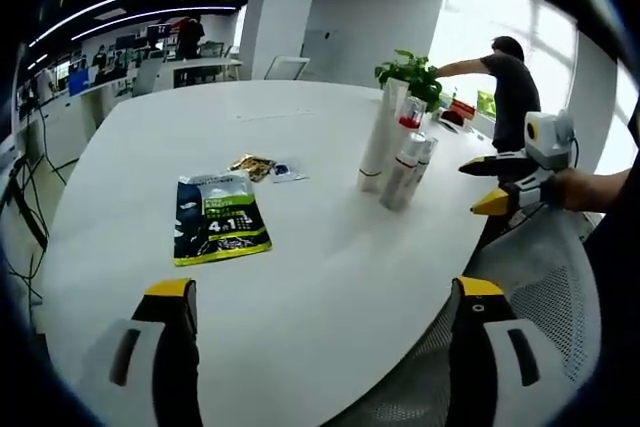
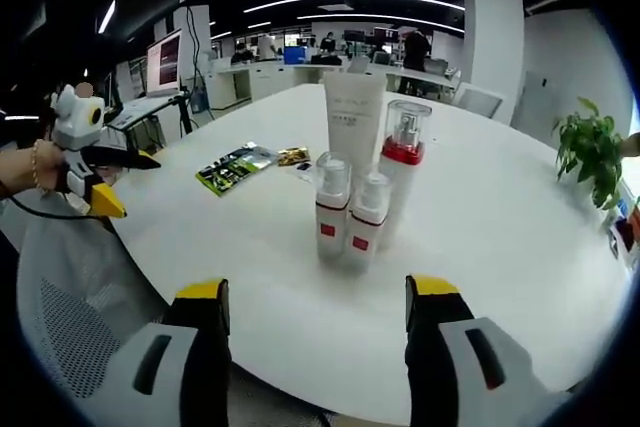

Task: Arrange the skincare products in the storage area until every visible bottle or jar stands upright without overlapping.

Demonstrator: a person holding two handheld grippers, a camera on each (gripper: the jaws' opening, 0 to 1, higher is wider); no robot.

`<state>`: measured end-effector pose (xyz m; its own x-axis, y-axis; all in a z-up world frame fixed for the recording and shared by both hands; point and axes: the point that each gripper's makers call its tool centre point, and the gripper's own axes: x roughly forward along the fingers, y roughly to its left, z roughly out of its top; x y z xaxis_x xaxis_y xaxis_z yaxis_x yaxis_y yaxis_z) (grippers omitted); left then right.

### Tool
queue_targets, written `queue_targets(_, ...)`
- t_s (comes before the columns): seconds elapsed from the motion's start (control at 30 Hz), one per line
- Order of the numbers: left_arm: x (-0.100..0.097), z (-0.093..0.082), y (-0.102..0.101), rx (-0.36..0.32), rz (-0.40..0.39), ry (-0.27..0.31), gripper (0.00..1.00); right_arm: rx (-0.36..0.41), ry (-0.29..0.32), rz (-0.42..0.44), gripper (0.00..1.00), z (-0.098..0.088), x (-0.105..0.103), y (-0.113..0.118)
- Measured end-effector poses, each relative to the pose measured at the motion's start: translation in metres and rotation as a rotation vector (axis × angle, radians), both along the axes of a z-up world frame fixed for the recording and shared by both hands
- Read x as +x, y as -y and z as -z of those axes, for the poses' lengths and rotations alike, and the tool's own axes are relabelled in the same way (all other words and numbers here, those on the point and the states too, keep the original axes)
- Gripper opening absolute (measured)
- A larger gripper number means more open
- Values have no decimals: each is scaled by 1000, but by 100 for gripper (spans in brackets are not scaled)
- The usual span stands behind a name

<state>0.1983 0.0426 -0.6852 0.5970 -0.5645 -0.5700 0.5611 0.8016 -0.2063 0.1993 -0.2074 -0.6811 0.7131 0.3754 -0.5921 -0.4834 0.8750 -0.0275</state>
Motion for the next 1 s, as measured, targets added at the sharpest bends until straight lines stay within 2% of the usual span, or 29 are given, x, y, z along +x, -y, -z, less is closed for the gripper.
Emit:
queue_targets(0.43, 17, 6, 2, 15, 13, -8, 98, 3, -9, 2, 71, 2, 0, 0)
queue_targets(0.77, 46, 15, -2, 60, 17, -13, 97, 2, -18, 13, 71, 3, 1, 2)
queue_targets(1.0, 57, 21, -6, 89, 24, -28, 97, 2, -26, 20, 71, 5, 0, 3)
